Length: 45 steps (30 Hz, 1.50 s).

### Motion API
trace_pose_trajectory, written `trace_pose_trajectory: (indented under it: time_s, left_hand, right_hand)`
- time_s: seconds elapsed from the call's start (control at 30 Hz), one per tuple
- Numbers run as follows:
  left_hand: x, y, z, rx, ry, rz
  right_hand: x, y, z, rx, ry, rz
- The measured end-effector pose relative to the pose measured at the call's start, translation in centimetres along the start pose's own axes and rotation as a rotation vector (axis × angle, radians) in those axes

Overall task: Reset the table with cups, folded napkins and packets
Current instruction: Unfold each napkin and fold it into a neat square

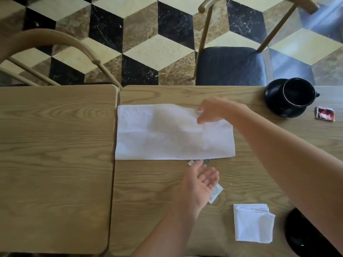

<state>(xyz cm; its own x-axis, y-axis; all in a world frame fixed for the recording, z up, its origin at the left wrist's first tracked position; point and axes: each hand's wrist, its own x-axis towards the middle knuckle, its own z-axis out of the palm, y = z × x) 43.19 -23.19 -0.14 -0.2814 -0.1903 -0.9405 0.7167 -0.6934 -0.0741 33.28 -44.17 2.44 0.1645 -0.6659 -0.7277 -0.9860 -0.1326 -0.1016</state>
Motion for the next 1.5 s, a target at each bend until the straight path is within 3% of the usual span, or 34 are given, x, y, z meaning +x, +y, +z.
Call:
trace_pose_trajectory:
  time_s: [0.13, 0.23, 0.33, 0.4, 0.5, 0.67, 0.87, 1.0, 1.13, 1.3, 1.4, 1.5]
  left_hand:
    - [-3.2, 1.4, -0.4, -0.037, -0.133, 0.100]
    - [-6.3, 1.7, -1.7, -0.089, -0.373, 0.211]
    - [-9.8, 3.7, -3.1, -0.095, -0.622, 0.356]
    - [-11.8, 6.2, -3.1, -0.010, -0.645, 0.486]
    - [-14.1, 10.9, -1.0, 0.075, -0.517, 0.562]
    - [-17.0, 16.4, 5.9, 0.275, -0.301, 0.636]
    - [-20.1, 17.2, 7.3, 0.459, -0.337, 0.827]
    - [-18.9, 14.0, 1.9, 0.515, -0.362, 0.817]
    - [-14.9, 9.1, -5.6, 0.509, -0.170, 0.677]
    - [-10.3, 3.2, -13.4, 0.610, 0.076, 0.489]
    - [-9.1, 0.9, -16.8, 0.695, 0.177, 0.381]
    - [-8.7, 0.4, -18.4, 0.632, 0.233, 0.410]
  right_hand:
    - [-8.4, -3.1, -2.2, 0.528, 0.025, -0.115]
    - [-14.7, -5.0, -2.1, 1.226, 0.014, -0.144]
    - [-18.6, -5.6, -2.1, 1.610, 0.038, -0.174]
    - [-19.5, -5.3, -3.2, 1.761, 0.090, -0.174]
    - [-19.1, -4.6, -5.7, 1.877, 0.225, -0.112]
    - [-17.8, -3.8, -9.1, 1.869, 0.352, -0.051]
    - [-20.1, -2.4, -9.3, 1.862, 0.509, -0.053]
    - [-22.1, -2.1, -2.2, 1.755, 0.448, 0.019]
    - [-22.5, -2.4, 8.0, 1.769, 0.245, 0.099]
    - [-22.4, -4.0, 19.6, 1.662, 0.127, 0.333]
    - [-22.6, -4.1, 23.7, 1.580, 0.061, 0.426]
    - [-23.1, -4.1, 24.9, 1.543, 0.072, 0.399]
